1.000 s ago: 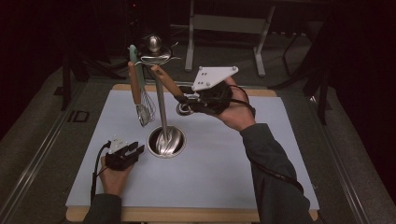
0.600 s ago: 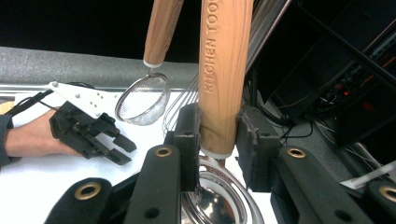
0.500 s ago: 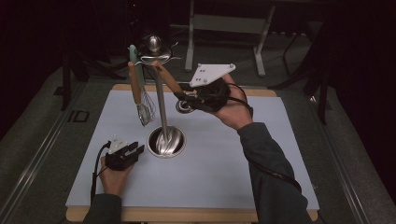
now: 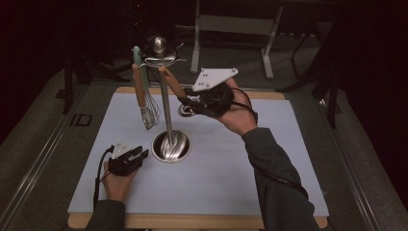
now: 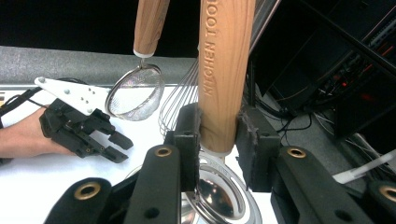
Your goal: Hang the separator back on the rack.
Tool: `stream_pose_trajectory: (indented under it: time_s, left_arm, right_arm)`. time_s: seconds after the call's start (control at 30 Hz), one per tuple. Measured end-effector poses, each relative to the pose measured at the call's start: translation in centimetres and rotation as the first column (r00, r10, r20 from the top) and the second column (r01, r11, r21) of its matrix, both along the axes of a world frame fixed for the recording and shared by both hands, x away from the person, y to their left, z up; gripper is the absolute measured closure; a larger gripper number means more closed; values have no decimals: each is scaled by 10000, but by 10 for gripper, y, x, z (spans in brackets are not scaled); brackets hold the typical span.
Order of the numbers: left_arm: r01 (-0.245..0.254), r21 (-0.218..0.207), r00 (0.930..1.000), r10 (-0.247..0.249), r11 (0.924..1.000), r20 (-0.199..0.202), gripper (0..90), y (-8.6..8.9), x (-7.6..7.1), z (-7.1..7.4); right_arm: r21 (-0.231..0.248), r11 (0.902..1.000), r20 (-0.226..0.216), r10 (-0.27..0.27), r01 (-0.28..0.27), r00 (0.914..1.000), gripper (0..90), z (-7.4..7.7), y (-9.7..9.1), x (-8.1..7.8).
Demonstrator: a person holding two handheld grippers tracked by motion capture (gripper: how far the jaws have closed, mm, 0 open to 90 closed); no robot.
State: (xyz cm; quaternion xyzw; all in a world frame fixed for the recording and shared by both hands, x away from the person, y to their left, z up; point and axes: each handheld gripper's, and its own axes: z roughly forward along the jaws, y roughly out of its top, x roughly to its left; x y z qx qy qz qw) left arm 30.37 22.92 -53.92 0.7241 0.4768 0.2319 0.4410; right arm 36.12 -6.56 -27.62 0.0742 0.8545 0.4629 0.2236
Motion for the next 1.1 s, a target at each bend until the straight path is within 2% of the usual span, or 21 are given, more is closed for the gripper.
stream_pose_trajectory:
  time_s: [0.63,1.1]
  left_arm:
    - [5,1,10000,-5,10000,-9,655,0,0,0]
    - [-13,36,10000,13,10000,-8,654,0,0,0]
  right_arm:
    - [86,9996,-350,285,-283,9990,693,-2,3,1]
    - [193,9995,-360,269,-262,9990,693,-1,-4,2]
